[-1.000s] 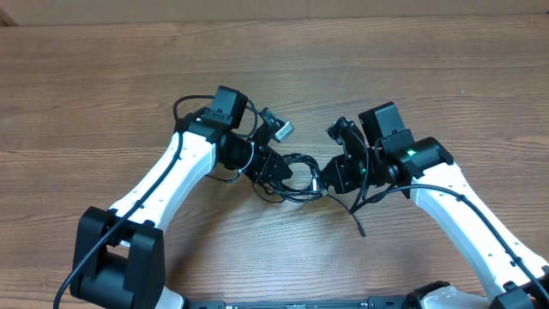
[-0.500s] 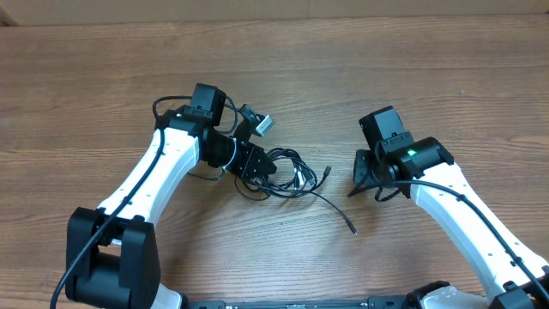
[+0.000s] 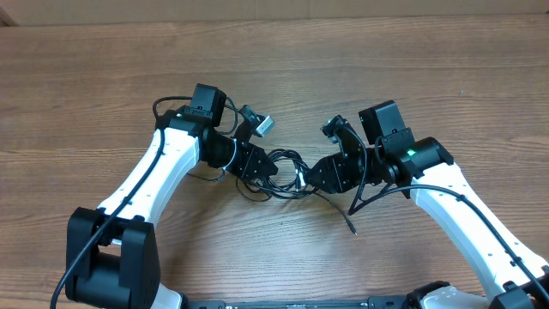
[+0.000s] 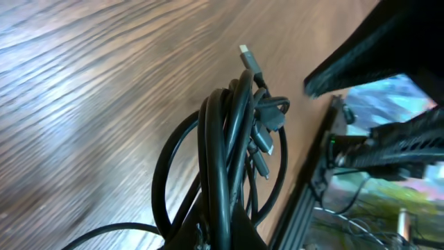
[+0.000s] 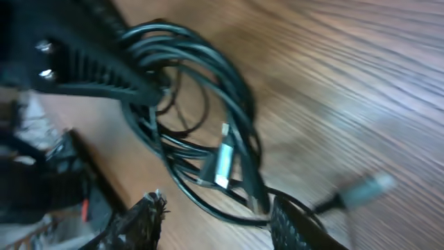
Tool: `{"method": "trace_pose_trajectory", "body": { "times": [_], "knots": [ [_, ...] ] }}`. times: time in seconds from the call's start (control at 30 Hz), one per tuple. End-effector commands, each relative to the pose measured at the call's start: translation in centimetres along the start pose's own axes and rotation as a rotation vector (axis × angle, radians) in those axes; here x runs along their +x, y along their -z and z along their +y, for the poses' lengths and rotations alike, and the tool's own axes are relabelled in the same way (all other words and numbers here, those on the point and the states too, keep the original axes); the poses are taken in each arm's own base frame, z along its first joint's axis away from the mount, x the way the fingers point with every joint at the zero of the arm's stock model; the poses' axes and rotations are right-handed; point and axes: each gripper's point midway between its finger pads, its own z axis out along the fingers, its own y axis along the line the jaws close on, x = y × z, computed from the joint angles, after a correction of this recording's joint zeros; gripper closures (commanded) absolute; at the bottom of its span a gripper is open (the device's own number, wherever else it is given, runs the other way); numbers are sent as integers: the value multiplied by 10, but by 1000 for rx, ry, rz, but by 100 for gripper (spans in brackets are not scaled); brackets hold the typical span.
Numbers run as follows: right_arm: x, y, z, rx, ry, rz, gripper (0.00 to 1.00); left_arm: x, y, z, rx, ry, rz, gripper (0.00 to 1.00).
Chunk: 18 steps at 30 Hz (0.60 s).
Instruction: Untangle cables
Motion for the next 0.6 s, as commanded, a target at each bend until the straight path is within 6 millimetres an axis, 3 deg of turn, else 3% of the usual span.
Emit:
{"method": "trace_pose_trajectory", "body": {
  "times": [0.0, 0.1, 0.23, 0.37, 0.57],
  "knots": [
    [-1, 1, 10, -57, 49, -3, 53, -14, 9, -32, 127, -107, -65, 96],
    [0, 1, 2, -7, 47, -1, 57, -16, 11, -40, 174, -138, -81, 96],
    [0, 1, -9, 55, 46, -1, 68, -15, 11, -40, 174, -140, -80, 96],
    [-1, 1, -10, 59, 46, -2, 69, -14, 11, -41, 176, -147, -76, 96],
    [-1, 3, -28, 165, 42, -3, 69, -9, 11, -42, 180, -157, -61, 96]
  ]
}}
